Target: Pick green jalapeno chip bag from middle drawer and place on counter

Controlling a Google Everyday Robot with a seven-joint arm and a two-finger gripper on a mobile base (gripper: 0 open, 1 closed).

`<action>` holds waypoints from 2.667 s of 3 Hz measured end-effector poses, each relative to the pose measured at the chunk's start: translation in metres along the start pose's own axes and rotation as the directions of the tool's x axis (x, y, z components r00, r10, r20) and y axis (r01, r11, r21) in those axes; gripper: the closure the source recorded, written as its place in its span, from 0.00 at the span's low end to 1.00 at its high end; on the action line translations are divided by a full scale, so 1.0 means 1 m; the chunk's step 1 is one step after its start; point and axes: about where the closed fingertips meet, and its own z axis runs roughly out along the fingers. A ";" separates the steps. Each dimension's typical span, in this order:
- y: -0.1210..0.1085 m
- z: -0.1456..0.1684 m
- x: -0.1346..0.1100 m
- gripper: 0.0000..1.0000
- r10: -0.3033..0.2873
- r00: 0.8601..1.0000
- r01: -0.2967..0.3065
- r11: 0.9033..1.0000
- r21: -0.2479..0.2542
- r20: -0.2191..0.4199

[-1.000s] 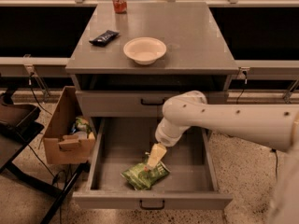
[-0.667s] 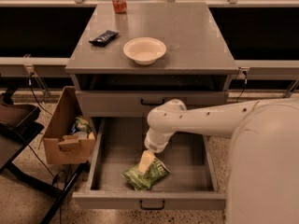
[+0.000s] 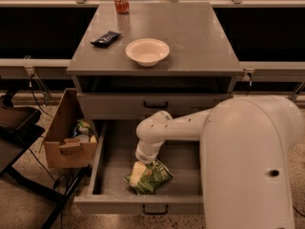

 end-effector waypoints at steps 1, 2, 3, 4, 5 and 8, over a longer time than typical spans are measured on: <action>0.009 0.022 -0.007 0.00 -0.015 1.000 0.014 1.000 -0.022 -0.014; 0.013 0.044 -0.012 0.00 -0.039 0.999 0.038 0.999 -0.027 -0.016; 0.013 0.066 -0.012 0.17 -0.064 0.998 0.063 0.998 -0.024 -0.011; 0.013 0.070 -0.012 0.42 -0.068 0.998 0.068 0.997 -0.024 -0.010; 0.013 0.070 -0.012 0.65 -0.068 0.998 0.068 0.997 -0.024 -0.010; 0.021 0.031 -0.017 1.00 -0.065 0.998 0.064 0.997 0.033 0.017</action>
Offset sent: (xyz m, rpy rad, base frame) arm -0.0034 0.0411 -0.0656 -0.0028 0.0048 0.0808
